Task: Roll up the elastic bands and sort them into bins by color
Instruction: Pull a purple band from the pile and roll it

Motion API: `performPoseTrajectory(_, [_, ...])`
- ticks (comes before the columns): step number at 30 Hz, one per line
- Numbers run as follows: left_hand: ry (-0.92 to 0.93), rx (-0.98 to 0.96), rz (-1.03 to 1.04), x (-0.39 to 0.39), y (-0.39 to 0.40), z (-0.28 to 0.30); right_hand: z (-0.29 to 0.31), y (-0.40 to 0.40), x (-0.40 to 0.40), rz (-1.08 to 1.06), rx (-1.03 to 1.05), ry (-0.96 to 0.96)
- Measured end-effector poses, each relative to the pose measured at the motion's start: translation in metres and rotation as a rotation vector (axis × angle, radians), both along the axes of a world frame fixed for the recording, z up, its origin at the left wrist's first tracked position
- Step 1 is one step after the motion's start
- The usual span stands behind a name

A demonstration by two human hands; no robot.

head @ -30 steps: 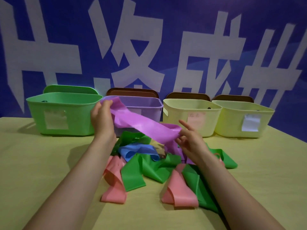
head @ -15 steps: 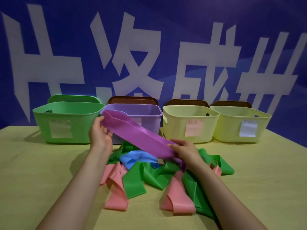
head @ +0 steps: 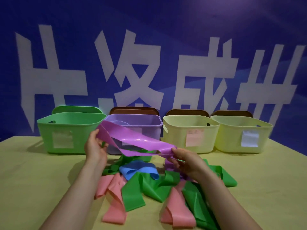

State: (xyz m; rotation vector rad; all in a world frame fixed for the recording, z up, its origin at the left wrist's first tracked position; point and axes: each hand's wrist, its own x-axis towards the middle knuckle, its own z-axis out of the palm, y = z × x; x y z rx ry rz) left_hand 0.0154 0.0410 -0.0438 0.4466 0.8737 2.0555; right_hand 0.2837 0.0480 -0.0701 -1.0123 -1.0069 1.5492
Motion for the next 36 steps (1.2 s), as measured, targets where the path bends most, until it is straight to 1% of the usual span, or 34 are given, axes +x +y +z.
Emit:
performPoseTrajectory(1, [0.000,-0.006,-0.012,0.000,0.000,0.000,-0.001,0.001,0.000,-0.010,-0.001,-0.007])
performPoseTrajectory(4, [0.004,-0.004,-0.007,0.001,0.001,0.001,-0.002,0.003,0.003,-0.101,0.085,-0.203])
performPoseTrajectory(7, [0.019,0.009,0.034,0.003,-0.003,0.003,-0.001,0.003,0.004,-0.169,0.146,-0.320])
performPoseTrajectory(9, [0.043,0.023,0.054,0.007,-0.004,0.003,0.001,0.001,0.003,-0.250,0.222,-0.477])
performPoseTrajectory(11, [0.077,0.030,0.064,0.011,-0.004,0.001,0.004,-0.002,0.000,-0.309,0.277,-0.535])
performPoseTrajectory(12, [0.090,0.030,0.068,0.014,-0.004,0.001,0.006,-0.003,0.000,-0.309,0.269,-0.489])
performPoseTrajectory(15, [0.066,0.034,0.081,0.017,-0.005,0.001,0.009,-0.005,-0.002,-0.142,0.128,-0.113])
performPoseTrajectory(16, [0.039,0.033,0.084,0.017,-0.006,0.002,0.010,-0.004,-0.001,-0.082,0.106,-0.026])
performPoseTrajectory(19, [-0.026,0.016,0.080,0.014,-0.005,0.006,0.011,-0.003,0.004,0.023,0.089,0.094])
performPoseTrajectory(21, [-0.073,0.008,0.072,0.011,-0.004,0.007,0.012,-0.006,0.004,0.057,0.097,0.094])
performPoseTrajectory(22, [-0.104,0.010,0.066,0.011,-0.004,0.006,0.011,-0.007,0.003,0.046,0.127,0.017])
performPoseTrajectory(25, [-0.162,0.013,0.051,0.009,-0.005,0.003,0.006,-0.010,0.001,-0.116,0.287,-0.422])
performPoseTrajectory(26, [-0.162,0.014,0.051,0.010,-0.005,0.002,0.005,-0.009,0.002,-0.187,0.317,-0.524])
performPoseTrajectory(27, [-0.152,0.019,0.054,0.010,-0.005,0.002,0.005,-0.006,0.003,-0.248,0.326,-0.590])
performPoseTrajectory(29, [-0.114,0.026,0.059,0.013,-0.004,0.001,0.005,-0.003,0.004,-0.308,0.283,-0.620])
performPoseTrajectory(30, [-0.088,0.024,0.056,0.015,-0.004,0.001,0.007,-0.003,0.003,-0.308,0.225,-0.541])
performPoseTrajectory(31, [-0.063,0.021,0.051,0.017,-0.004,0.001,0.008,-0.001,0.002,-0.275,0.145,-0.381])
performPoseTrajectory(33, [-0.047,0.018,0.046,0.018,-0.004,0.001,0.007,0.000,0.001,-0.113,-0.001,-0.002])
performPoseTrajectory(34, [-0.056,0.015,0.054,0.017,-0.003,0.002,0.010,-0.002,0.002,-0.003,-0.019,0.125])
performPoseTrajectory(36, [-0.099,0.001,0.075,0.013,-0.002,0.003,0.015,-0.006,0.006,0.131,-0.022,0.291])
